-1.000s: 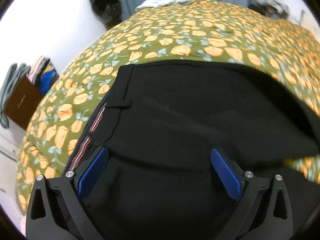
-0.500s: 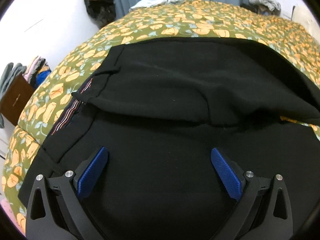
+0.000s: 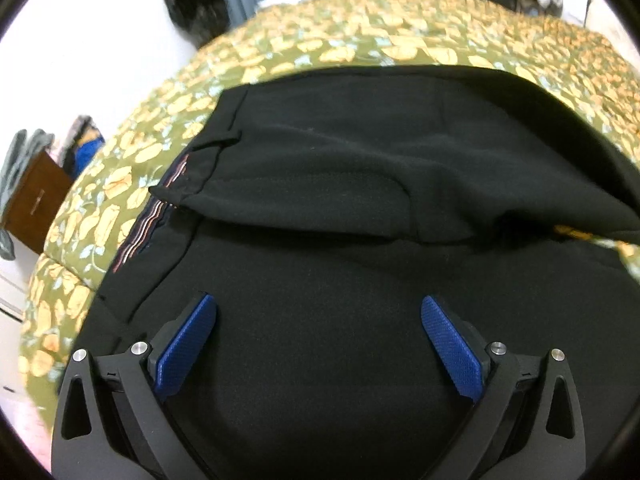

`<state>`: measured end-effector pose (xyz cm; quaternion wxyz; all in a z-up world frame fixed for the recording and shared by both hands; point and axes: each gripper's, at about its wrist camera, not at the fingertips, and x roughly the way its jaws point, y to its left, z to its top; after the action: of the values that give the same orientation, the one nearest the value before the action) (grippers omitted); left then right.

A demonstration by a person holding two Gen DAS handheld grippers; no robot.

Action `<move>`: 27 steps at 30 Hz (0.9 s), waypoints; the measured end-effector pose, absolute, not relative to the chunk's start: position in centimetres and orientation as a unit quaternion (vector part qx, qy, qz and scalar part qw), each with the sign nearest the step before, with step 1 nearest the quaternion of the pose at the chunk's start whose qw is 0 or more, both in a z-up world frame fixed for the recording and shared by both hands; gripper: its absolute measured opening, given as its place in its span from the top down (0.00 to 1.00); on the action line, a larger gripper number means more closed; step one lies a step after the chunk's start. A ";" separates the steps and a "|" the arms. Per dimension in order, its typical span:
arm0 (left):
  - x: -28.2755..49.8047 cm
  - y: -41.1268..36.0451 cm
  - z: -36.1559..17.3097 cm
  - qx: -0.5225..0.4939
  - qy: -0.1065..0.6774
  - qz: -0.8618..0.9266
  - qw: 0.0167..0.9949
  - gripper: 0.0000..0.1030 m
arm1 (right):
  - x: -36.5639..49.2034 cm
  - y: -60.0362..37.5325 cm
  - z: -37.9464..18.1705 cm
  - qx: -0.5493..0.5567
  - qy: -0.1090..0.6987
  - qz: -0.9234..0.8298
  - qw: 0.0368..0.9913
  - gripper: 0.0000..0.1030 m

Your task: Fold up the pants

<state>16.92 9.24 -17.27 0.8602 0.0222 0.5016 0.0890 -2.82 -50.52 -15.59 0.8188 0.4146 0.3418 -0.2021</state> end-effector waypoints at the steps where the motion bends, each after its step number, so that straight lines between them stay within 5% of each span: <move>1: 17.2 9.1 -16.1 0.002 0.501 0.067 0.863 0.01 | -2.7 -50.3 -14.5 0.399 0.338 -0.190 0.831 0.95; 8: 25.9 7.2 -9.7 -0.165 0.496 -0.060 0.850 0.01 | -3.7 -47.7 -5.4 0.301 0.302 -0.093 0.900 0.95; 16: 34.6 4.6 -13.4 -0.271 0.571 -0.067 0.772 0.01 | -7.1 -44.9 1.4 0.273 0.255 -0.006 0.928 0.95; 21: 34.7 4.1 -15.0 -0.247 0.595 -0.027 0.765 0.03 | -9.5 -44.7 3.4 0.280 0.251 0.044 0.925 0.95; 22: 34.6 4.3 -15.1 -0.246 0.593 -0.024 0.766 0.17 | -9.9 -44.8 3.6 0.286 0.247 0.056 0.924 0.95; 23: 34.6 4.5 -15.2 -0.254 0.591 -0.027 0.766 0.45 | -10.3 -45.0 3.8 0.293 0.243 0.069 0.922 0.95; 24: 34.6 4.7 -15.4 -0.273 0.591 -0.042 0.757 0.59 | -10.6 -45.3 3.8 0.296 0.242 0.074 0.921 0.95; 25: 34.6 5.0 -15.5 -0.293 0.591 -0.056 0.749 0.89 | -10.7 -45.7 3.6 0.295 0.244 0.075 0.921 0.95; 27: 34.2 5.7 -14.6 -0.309 0.575 -0.059 0.756 0.92 | -10.5 -46.2 2.9 0.286 0.258 0.056 0.921 0.95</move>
<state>34.21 5.65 -14.62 0.7555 -0.3086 0.5748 -0.0594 -10.52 -46.25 2.92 0.9210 0.2860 0.2585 0.0562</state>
